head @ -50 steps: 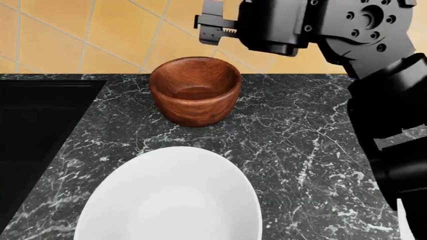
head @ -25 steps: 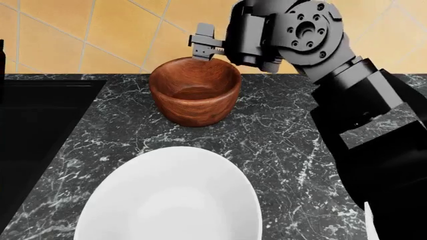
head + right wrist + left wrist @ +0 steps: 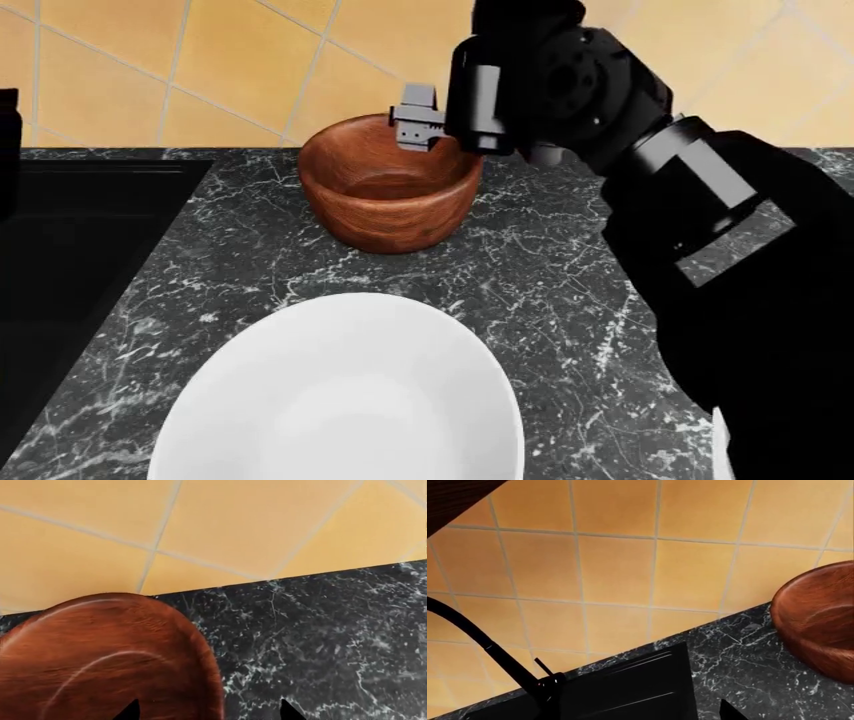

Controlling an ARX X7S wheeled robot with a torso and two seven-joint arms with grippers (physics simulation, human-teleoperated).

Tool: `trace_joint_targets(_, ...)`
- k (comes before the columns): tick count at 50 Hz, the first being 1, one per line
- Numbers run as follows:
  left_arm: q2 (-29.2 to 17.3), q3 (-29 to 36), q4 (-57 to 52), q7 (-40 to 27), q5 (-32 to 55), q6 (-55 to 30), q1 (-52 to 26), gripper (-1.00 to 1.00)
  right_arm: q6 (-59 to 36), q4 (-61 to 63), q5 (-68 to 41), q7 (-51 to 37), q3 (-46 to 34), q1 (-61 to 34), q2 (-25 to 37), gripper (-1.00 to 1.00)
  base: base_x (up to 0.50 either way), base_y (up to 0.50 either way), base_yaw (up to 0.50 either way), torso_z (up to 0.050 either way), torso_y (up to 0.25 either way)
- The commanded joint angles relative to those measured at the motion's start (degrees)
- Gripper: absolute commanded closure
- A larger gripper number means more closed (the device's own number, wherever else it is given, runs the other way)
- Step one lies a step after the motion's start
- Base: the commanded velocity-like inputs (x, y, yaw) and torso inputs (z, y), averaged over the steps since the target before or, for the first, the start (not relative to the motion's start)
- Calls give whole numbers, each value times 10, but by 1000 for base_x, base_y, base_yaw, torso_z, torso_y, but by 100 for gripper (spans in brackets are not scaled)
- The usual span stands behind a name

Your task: Stack the bowls in the sink.

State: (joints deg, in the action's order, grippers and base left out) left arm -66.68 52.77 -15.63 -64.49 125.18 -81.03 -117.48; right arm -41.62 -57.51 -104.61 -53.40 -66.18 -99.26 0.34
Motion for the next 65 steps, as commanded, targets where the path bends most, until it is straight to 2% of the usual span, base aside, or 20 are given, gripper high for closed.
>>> trace_joint_targets(1, -1, 0, -2, 7, -6, 3, 5, -100, 30, -25, -54, 24, -86, 2, -3, -100, 0, 0, 0, 0, 0)
trace_joint_targets(30, -8, -1, -14, 25, -26, 14, 23, -100, 117, -32, -199, 82, -241, 34, -3, -100, 0, 0, 0, 0, 0)
trace_joint_targets(52, -12, 1, -19, 30, -31, 22, 28, -100, 129, -23, -211, 96, -268, 32, -3, -100, 0, 0, 0, 0, 0)
trace_joint_targets(53, -12, 1, -19, 30, -31, 22, 28, -100, 129, -22, -211, 95, -268, 32, -3, 100, 0, 0, 0, 0, 0)
trace_joint_targets(65, -12, 2, -21, 33, -34, 26, 31, -100, 127, -22, -203, 92, -268, 23, -3, 100, 0, 0, 0, 0, 0)
